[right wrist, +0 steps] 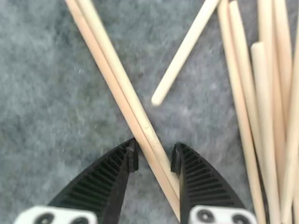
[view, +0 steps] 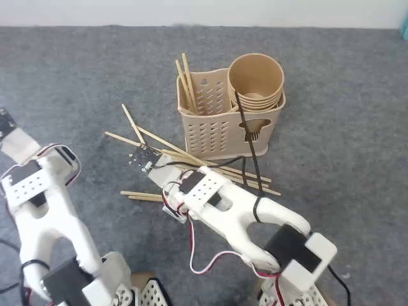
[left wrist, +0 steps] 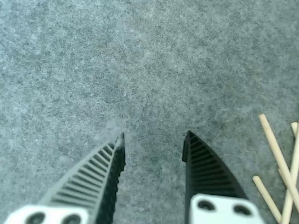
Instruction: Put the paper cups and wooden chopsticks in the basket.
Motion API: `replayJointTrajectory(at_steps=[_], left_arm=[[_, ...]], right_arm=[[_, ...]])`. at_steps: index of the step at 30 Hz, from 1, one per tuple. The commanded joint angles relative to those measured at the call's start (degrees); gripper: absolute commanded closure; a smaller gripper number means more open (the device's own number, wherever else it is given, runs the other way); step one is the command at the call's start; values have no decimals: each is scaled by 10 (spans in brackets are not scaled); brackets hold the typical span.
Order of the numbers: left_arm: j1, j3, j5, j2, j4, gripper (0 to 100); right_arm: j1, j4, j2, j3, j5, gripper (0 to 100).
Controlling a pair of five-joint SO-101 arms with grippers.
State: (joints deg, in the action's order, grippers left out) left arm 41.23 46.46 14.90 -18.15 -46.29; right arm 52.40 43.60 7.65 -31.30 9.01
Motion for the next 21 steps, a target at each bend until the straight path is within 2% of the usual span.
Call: replayJointTrajectory(at_steps=[1,4,6,12,21], left_arm=[[0,-28,4,-1,15,805],[0,-26,4,-1,15,806],[-2,-25,4,-1,15,806],[-8,-25,4,3,16,808],[-14,-15,4,0,17,808]], right_arm=[[0,-11,13,47,9,898],[0,-11,9,54,5,998],[0,-9,-1,50,5,975],[1,72,-89,62,4,991],[0,155,-391,62,4,991]])
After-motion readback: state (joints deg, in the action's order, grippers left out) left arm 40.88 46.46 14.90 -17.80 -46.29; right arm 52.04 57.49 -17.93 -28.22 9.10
